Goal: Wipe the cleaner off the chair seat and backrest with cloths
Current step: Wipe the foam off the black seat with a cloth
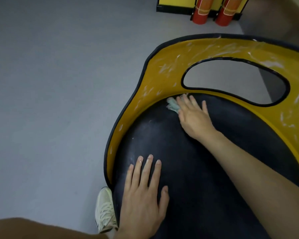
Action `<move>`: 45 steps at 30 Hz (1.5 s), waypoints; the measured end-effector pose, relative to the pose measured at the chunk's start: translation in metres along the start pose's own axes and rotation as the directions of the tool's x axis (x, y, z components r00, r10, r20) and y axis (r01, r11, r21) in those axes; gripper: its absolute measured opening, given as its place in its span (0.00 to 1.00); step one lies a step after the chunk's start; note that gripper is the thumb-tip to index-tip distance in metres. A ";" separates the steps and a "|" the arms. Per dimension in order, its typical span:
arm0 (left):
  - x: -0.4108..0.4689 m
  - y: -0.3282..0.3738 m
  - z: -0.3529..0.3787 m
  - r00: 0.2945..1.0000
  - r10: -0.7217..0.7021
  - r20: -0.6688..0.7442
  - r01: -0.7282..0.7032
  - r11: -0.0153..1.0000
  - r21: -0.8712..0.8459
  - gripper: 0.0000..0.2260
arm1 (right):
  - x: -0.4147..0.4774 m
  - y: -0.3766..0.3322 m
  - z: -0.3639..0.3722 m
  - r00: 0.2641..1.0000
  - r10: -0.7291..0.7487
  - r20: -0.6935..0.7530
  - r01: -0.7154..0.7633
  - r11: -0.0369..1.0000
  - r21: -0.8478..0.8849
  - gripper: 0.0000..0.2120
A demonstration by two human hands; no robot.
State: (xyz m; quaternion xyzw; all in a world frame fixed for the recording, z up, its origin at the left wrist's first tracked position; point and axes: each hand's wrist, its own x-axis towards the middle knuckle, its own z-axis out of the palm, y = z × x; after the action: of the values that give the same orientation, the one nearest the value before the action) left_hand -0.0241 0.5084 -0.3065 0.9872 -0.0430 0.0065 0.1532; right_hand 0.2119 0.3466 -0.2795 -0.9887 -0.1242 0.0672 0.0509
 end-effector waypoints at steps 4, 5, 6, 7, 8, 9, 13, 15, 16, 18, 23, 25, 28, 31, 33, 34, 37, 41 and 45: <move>0.001 -0.001 0.003 1.000 0.007 -0.012 -0.008 1.000 -0.002 0.29 | -0.042 -0.063 0.018 0.946 -0.318 0.059 0.316 0.948 0.036 0.28; 0.001 -0.001 0.003 1.000 0.017 -0.012 -0.017 1.000 -0.003 0.28 | -0.057 -0.081 0.020 0.885 -0.452 0.112 0.446 0.892 0.070 0.28; 0.000 -0.001 0.004 1.000 0.025 -0.013 -0.025 1.000 0.000 0.27 | -0.068 -0.091 0.017 0.821 -0.545 0.171 0.537 0.838 0.095 0.27; 0.000 -0.002 0.005 0.999 0.034 -0.013 -0.034 0.999 0.008 0.27 | -0.073 -0.094 0.013 0.767 -0.609 0.203 0.599 0.793 0.113 0.26; -0.001 -0.002 0.006 0.999 0.047 -0.013 -0.047 0.999 0.017 0.26 | -0.072 -0.090 0.009 0.721 -0.658 0.217 0.653 0.750 0.107 0.25; -0.001 -0.002 0.006 0.998 0.059 -0.017 -0.059 0.998 0.015 0.26 | -0.064 -0.082 0.006 0.703 -0.680 0.210 0.686 0.726 0.053 0.25; -0.002 -0.003 0.006 0.997 0.068 -0.023 -0.068 0.998 -0.014 0.27 | -0.001 -0.041 -0.005 0.933 -0.335 0.135 0.342 0.939 -0.033 0.26; -0.001 -0.001 0.001 0.998 0.058 -0.007 -0.058 0.998 -0.017 0.27 | 0.000 -0.043 -0.003 0.971 -0.218 0.098 0.216 0.976 0.036 0.25; -0.001 0.000 -0.001 0.999 0.051 0.003 -0.051 0.999 -0.016 0.27 | -0.010 -0.053 0.000 0.951 -0.278 0.137 0.272 0.960 0.057 0.25; -0.002 0.001 -0.004 0.998 0.041 0.037 -0.040 0.999 -0.014 0.27 | -0.044 -0.073 0.004 0.835 -0.496 0.239 0.491 0.867 0.082 0.26; -0.002 0.000 -0.007 0.999 0.036 0.031 -0.035 0.999 -0.036 0.27 | -0.052 -0.045 0.000 0.747 -0.614 0.255 0.638 0.770 -0.015 0.25; -0.001 0.000 -0.006 0.999 0.040 0.023 -0.039 0.998 -0.040 0.27 | -0.031 -0.035 0.000 0.874 -0.444 0.197 0.460 0.887 -0.043 0.25; -0.002 0.003 -0.007 0.999 0.028 0.038 -0.027 0.999 -0.036 0.26 | -0.030 -0.049 0.006 0.976 -0.202 0.076 0.203 0.979 -0.004 0.26; -0.002 0.002 -0.009 0.998 0.032 0.056 -0.030 0.999 -0.035 0.25 | -0.067 -0.086 0.015 0.881 -0.465 0.087 0.461 0.885 0.064 0.27; -0.003 0.003 -0.012 0.996 0.050 0.080 -0.047 0.998 -0.031 0.24 | -0.086 -0.094 0.014 0.764 -0.618 0.187 0.615 0.784 0.079 0.26; -0.004 0.005 -0.013 0.994 0.058 0.092 -0.056 0.998 -0.024 0.24 | -0.084 -0.091 0.012 0.721 -0.658 0.218 0.662 0.746 0.063 0.26; -0.008 0.010 -0.015 0.991 0.080 0.108 -0.081 0.997 0.008 0.29 | -0.051 -0.075 0.008 0.770 -0.605 0.202 0.615 0.789 0.019 0.25; -0.009 0.010 -0.015 0.986 0.090 0.141 -0.095 0.995 0.026 0.30 | -0.055 -0.094 0.008 0.848 -0.509 0.146 0.509 0.860 0.044 0.26; -0.016 0.015 -0.013 0.971 0.090 0.222 -0.110 0.991 0.080 0.30 | -0.113 -0.107 0.012 0.579 -0.789 0.204 0.789 0.606 0.105 0.28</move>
State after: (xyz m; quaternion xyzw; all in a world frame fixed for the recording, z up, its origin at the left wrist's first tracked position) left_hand -0.0410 0.4988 -0.2902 0.9845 -0.1091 -0.0922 0.1017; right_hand 0.0763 0.4220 -0.2656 -0.8156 -0.5551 0.1513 0.0619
